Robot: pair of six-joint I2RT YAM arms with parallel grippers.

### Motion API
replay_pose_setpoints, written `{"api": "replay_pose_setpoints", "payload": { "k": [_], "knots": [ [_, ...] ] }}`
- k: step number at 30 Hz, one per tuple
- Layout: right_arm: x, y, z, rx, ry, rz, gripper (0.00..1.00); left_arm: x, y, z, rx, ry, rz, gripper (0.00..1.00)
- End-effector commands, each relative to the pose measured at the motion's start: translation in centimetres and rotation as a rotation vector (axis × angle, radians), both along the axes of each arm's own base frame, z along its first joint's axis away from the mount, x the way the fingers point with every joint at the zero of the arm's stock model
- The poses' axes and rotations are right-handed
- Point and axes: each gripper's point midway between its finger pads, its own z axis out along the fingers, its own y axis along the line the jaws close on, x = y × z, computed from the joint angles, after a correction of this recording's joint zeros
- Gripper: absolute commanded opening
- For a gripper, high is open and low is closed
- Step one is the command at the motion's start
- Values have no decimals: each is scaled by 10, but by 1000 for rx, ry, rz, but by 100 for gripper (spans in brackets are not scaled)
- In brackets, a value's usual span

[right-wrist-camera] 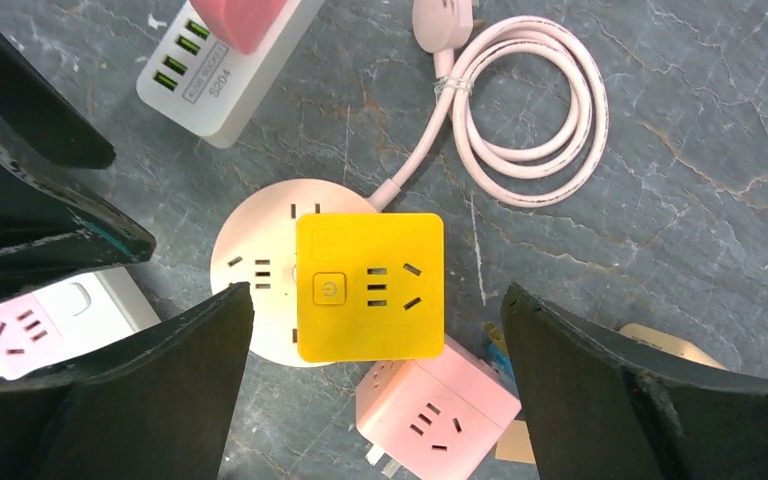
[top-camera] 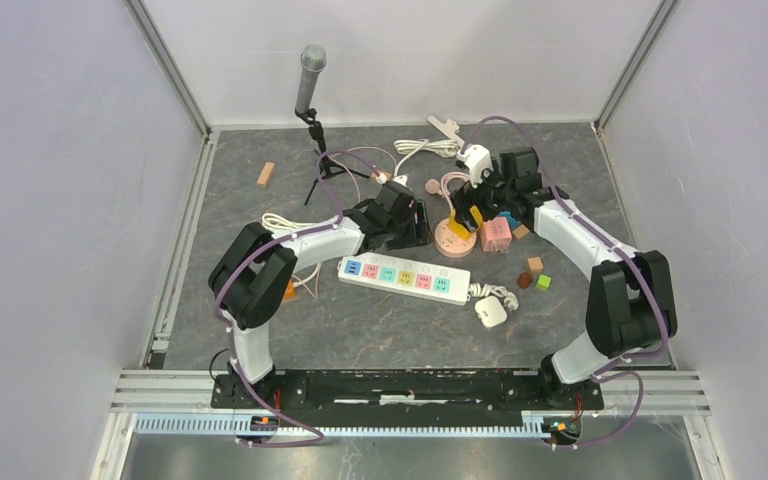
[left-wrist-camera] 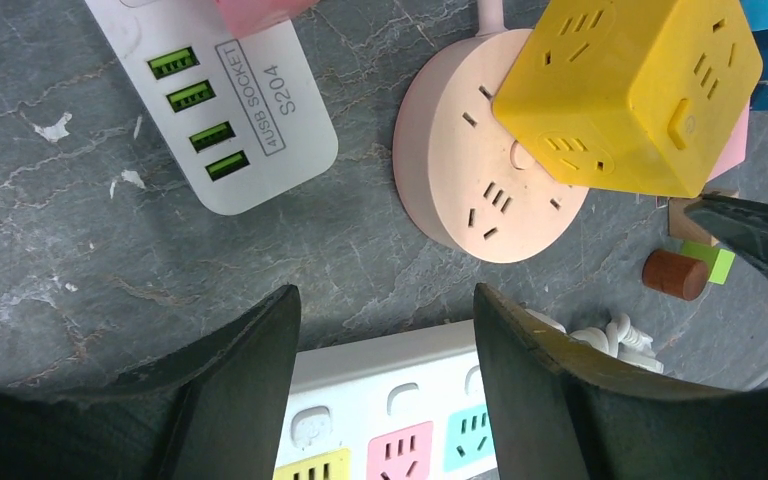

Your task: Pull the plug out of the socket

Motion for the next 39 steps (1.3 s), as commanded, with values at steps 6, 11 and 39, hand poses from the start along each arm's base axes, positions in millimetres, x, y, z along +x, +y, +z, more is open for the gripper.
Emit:
{"api": "replay_pose_setpoints", "payload": {
  "k": [6, 11, 39],
  "knots": [
    [-7, 8, -23, -117, 52, 73, 97, 2, -2, 22, -46, -44, 19, 70],
    [-1, 12, -34, -111, 97, 39, 89, 1, -3, 26, -61, -51, 12, 71],
    [-17, 23, -44, -31, 59, -306, 85, 5, -16, -15, -46, 132, 88, 65]
  ]
}}
